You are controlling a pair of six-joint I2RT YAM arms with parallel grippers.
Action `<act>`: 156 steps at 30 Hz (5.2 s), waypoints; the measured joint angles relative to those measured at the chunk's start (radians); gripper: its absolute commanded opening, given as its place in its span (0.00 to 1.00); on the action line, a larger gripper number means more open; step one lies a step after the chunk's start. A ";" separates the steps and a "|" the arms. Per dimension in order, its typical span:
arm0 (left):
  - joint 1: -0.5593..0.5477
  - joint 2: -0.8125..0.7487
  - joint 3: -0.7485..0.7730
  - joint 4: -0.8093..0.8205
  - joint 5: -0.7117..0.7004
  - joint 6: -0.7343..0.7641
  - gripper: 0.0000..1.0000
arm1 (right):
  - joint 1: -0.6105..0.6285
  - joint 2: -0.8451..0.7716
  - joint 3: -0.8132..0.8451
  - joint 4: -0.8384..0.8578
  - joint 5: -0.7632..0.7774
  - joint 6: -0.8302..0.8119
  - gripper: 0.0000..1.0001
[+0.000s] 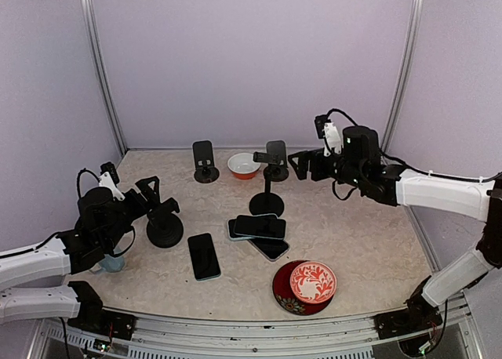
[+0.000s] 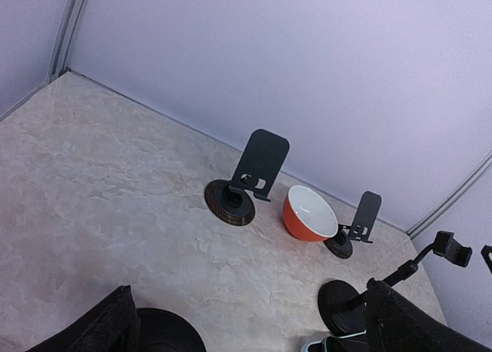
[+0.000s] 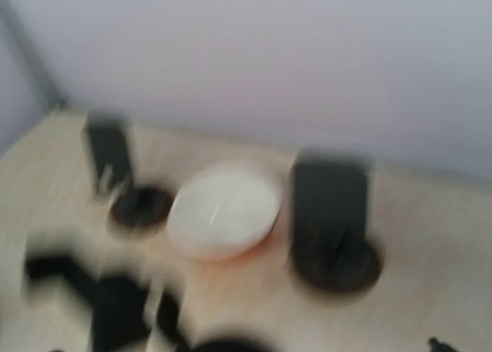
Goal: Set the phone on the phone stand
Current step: Adjust the phone.
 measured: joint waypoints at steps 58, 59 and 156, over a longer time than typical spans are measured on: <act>-0.027 0.064 0.023 0.036 -0.030 0.019 0.99 | 0.323 0.670 0.580 -0.593 -0.135 -0.557 1.00; -0.027 0.064 0.023 0.036 -0.030 0.019 0.99 | 0.317 0.670 0.580 -0.596 -0.135 -0.557 1.00; -0.027 0.085 0.028 0.052 -0.031 0.019 0.99 | 0.110 0.207 0.263 -0.229 0.161 -0.139 0.85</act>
